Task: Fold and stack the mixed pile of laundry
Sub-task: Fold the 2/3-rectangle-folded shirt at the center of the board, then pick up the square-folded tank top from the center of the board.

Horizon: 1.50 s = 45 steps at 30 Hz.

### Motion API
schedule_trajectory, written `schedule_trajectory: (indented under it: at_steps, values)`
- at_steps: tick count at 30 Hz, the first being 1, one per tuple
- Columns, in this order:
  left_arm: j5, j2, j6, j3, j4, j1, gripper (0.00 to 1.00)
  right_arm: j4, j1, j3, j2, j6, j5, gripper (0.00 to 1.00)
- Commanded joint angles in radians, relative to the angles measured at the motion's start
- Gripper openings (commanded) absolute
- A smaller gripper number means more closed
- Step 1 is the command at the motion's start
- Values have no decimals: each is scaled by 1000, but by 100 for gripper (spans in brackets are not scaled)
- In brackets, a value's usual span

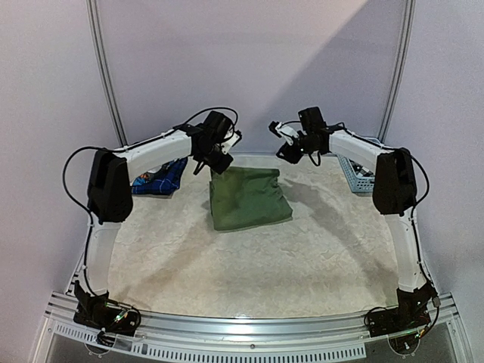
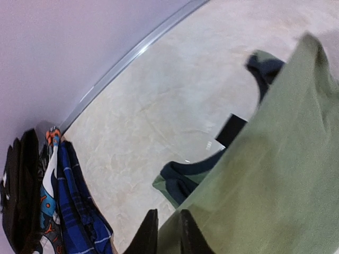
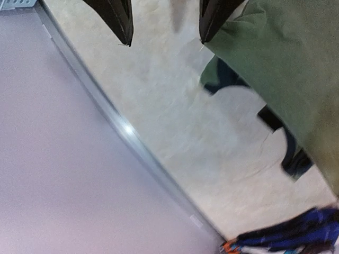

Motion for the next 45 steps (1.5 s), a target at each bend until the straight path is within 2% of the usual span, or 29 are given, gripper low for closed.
schedule_trajectory:
  at_steps: [1, 3, 4, 7, 8, 11, 15, 19, 21, 22, 23, 26, 32, 40, 45]
  values:
    - [-106, 202, -163, 261, -206, 85, 25, -50, -8, 314, 227, 42, 11, 49]
    - [-151, 146, -221, 193, -148, 82, 38, -94, -9, 379, 285, 72, 30, 53]
    - [-161, 86, -243, 88, -81, 79, 42, -94, -13, 350, 267, 79, 27, 53]
    - [-178, -98, -307, -173, 116, 79, 49, 7, -25, 103, 137, 108, -10, 54]
    - [-170, -147, -340, -243, 168, 82, 51, 53, -26, 7, 48, 117, -23, 55]
    - [-16, -241, -448, -364, 197, 101, 54, 110, -26, -218, -142, 125, -91, 57]
    - [264, -281, -592, -465, 222, 129, 55, 45, -27, -325, -253, 169, -238, 58]
    - [431, -319, -746, -607, 359, 153, 58, -41, -25, -335, -240, 210, -369, 53]
    - [474, -332, -810, -667, 416, 161, 64, -60, -24, -331, -205, 229, -407, 49]
    - [481, -337, -831, -681, 434, 165, 72, -67, -24, -327, -194, 239, -426, 48]
    - [483, -340, -844, -689, 441, 168, 73, -71, -24, -319, -176, 249, -455, 47]
    - [485, -330, -859, -696, 444, 170, 74, -73, -21, -290, -125, 290, -515, 44]
    - [487, -247, -876, -662, 385, 185, 73, -100, 2, -184, 3, 329, -537, 40]
    - [520, -194, -901, -668, 384, 219, 72, -109, 4, -112, 124, 440, -431, 35]
    - [624, -135, -913, -676, 437, 251, 69, -139, 5, -96, 157, 475, -378, 28]
